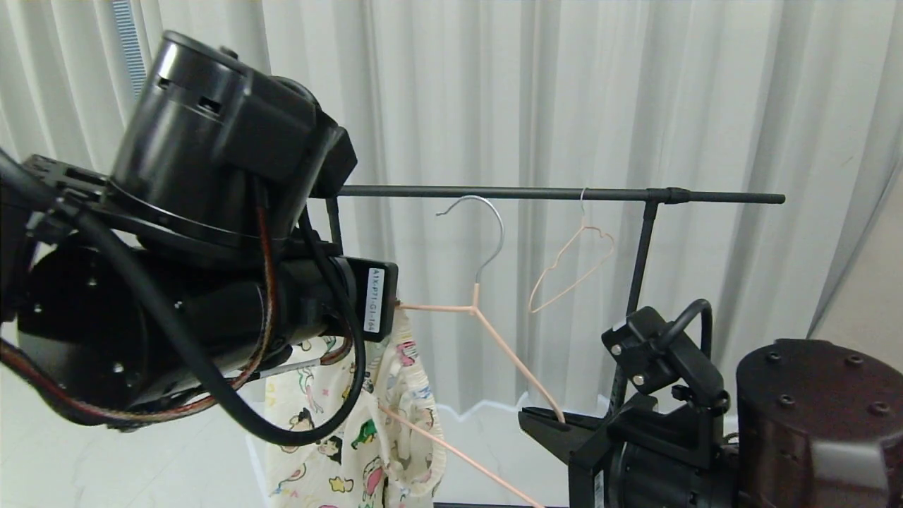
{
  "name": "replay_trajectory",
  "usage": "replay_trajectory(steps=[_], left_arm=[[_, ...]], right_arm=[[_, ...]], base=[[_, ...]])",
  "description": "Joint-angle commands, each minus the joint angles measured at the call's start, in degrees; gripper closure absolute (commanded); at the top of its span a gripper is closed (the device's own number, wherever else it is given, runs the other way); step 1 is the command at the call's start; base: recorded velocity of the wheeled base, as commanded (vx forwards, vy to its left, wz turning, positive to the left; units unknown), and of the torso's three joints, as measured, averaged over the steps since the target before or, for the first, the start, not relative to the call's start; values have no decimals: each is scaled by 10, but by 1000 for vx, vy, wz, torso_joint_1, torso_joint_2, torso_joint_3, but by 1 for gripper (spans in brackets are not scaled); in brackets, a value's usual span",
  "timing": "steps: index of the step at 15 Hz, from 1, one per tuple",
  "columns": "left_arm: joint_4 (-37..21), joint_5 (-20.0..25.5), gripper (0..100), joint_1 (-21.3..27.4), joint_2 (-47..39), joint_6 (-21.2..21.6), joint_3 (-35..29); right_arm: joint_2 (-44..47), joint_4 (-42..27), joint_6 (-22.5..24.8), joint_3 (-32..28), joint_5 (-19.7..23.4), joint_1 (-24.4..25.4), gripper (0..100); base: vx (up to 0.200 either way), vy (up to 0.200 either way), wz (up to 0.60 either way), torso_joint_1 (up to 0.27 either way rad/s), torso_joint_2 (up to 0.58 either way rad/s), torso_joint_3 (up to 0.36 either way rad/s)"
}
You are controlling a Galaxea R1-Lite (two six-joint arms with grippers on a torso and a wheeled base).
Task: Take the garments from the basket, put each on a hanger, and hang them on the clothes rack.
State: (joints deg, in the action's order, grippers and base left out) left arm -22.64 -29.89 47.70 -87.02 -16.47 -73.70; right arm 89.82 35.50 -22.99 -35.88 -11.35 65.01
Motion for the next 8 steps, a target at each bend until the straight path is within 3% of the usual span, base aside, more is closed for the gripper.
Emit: replay_trajectory(steps=[1, 3, 8], left_arm=[[1, 26, 100, 21, 21, -2, -14], [1, 49, 100, 22, 33, -3, -14], [3, 55, 100, 20, 35, -3, -15]], right_arm=[[31, 0, 1, -16, -1, 0, 100], [38, 2, 1, -30, -2, 1, 100], [38, 16, 5, -43, -24, 10, 100]], base=[[0, 0, 0, 0, 0, 0], [0, 0, 0, 0, 0, 0], [0, 0, 0, 0, 0, 0]])
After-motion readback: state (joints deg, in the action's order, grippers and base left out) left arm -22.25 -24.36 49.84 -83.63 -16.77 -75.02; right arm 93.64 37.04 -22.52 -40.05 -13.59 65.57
